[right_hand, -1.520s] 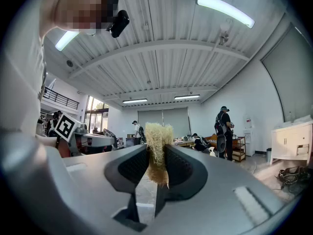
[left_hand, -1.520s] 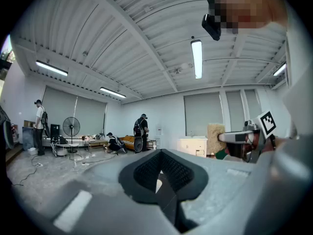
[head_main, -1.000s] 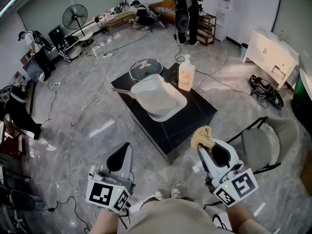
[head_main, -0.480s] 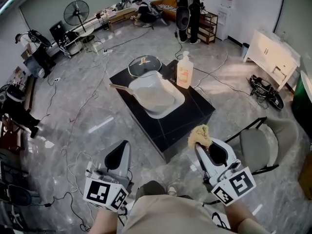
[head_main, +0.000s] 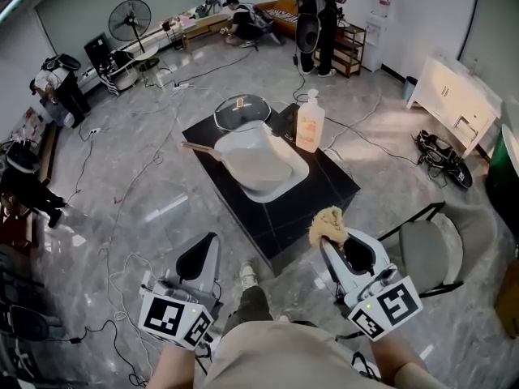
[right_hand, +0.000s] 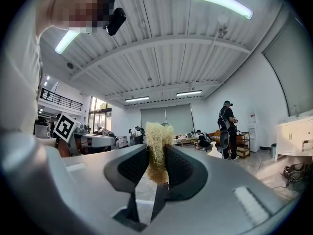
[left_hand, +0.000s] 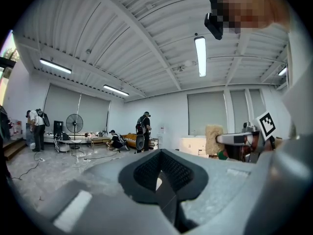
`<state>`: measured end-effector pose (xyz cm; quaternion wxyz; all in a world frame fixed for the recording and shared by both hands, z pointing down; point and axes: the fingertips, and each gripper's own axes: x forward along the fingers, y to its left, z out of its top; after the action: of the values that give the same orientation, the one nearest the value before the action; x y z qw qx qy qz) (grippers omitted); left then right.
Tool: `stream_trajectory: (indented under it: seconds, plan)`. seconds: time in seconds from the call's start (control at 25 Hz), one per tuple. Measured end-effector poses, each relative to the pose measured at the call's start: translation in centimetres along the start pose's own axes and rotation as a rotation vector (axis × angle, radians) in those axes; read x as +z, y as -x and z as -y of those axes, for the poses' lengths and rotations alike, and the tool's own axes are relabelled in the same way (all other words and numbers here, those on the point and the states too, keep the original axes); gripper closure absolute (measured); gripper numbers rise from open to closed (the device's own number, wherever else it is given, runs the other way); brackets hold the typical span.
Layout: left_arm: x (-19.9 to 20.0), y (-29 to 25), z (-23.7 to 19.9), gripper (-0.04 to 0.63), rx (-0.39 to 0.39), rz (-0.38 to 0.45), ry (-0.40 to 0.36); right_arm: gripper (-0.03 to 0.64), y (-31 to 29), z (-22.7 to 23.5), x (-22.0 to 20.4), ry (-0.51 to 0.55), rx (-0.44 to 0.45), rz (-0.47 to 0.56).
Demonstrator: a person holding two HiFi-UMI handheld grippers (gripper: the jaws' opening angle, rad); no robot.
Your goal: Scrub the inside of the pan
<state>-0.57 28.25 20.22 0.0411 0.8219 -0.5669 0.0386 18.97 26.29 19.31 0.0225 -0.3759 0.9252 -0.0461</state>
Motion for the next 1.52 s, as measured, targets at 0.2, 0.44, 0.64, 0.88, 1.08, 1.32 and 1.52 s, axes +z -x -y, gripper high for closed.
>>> stream_trajectory:
  seconds: [0.2, 0.44, 0.64, 0.88, 1.08, 1.32, 1.52]
  plan:
    - [-0.6, -1.6, -1.7, 0.594, -0.014, -0.018, 0.006, 0.512, -2.5, 0.6, -0.6, 0.001, -0.003, -0.018]
    - [-1.5, -4.7, -5.2, 0.594, -0.036, -0.044, 0.017, 0.514, -6.7, 1.4, -1.4, 0.003, -0.004, -0.051]
    - [-1.8, -7.9, -9.1, 0.594, -0.047, -0.065, 0.028, 0.513, -11.4, 2.8, -2.1, -0.005, -0.016, -0.079]
    - [-2.0, -12.6, -14.0, 0.594, -0.084, -0.102, 0.033, 0.513, -17.2, 5.0, -2.7, -0.016, -0.054, -0.113]
    - [-2.3, -16.7, -18.3, 0.594, -0.13, -0.13, 0.035, 0.514, -22.0, 6.9, -3.6, -0.055, -0.11, -0.147]
    - [-2.6, -20.8, -22.6, 0.594, -0.195, -0.151, 0.04, 0.512, -27.2, 8.2, -3.9, -0.064, -0.15, -0.177]
    - [-2.5, -23.4, -25.5, 0.594, -0.228, -0.152, 0.023, 0.512, -29.5, 9.2, -4.3, -0.124, -0.184, -0.184]
